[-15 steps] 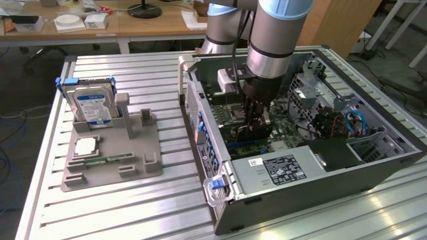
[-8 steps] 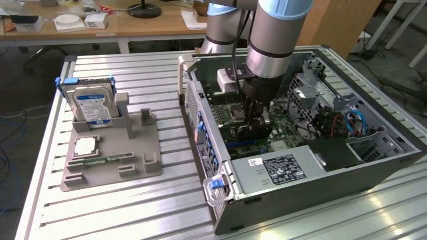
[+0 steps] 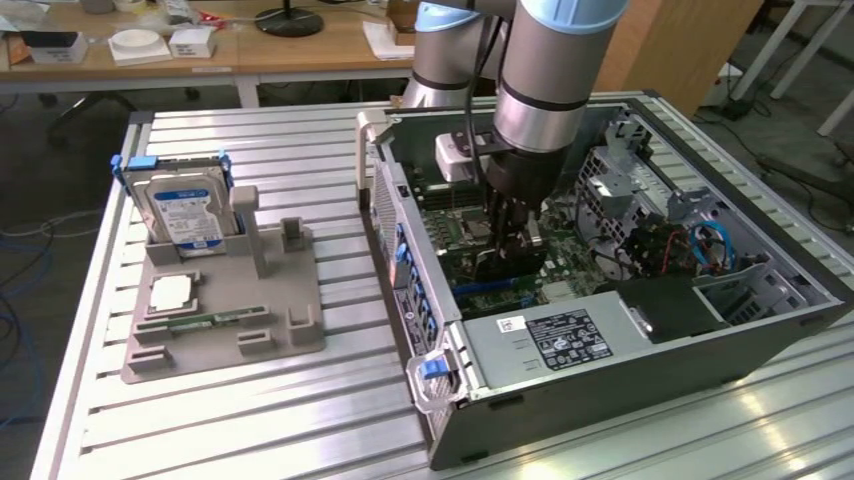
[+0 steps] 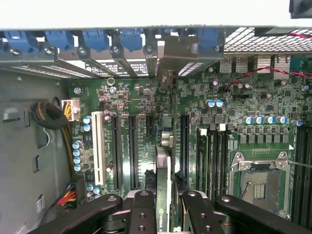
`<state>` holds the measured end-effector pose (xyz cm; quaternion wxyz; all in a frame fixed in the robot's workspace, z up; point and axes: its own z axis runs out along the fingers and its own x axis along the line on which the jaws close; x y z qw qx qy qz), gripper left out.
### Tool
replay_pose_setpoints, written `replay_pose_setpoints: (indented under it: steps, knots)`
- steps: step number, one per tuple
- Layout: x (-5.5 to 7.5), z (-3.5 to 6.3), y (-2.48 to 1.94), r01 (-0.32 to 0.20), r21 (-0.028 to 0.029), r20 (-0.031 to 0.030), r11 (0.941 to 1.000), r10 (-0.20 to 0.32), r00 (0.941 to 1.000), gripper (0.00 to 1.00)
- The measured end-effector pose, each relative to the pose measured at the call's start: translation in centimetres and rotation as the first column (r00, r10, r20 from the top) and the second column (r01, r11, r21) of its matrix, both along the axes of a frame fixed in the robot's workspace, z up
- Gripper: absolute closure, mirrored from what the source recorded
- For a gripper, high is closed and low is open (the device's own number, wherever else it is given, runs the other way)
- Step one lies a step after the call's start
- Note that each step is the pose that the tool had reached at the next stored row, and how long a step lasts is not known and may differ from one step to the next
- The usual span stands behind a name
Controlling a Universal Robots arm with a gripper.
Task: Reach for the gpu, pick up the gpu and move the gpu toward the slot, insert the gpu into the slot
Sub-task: 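Insert the gpu into the slot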
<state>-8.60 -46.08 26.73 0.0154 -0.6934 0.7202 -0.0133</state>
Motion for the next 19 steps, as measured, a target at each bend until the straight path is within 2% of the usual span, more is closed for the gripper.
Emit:
replay_pose_setpoints:
  steps: [19]
  knots:
    - [0.0,-0.41,0.0,0.0,-0.0002,-0.0002,1.0,0.0,1.0,0.75]
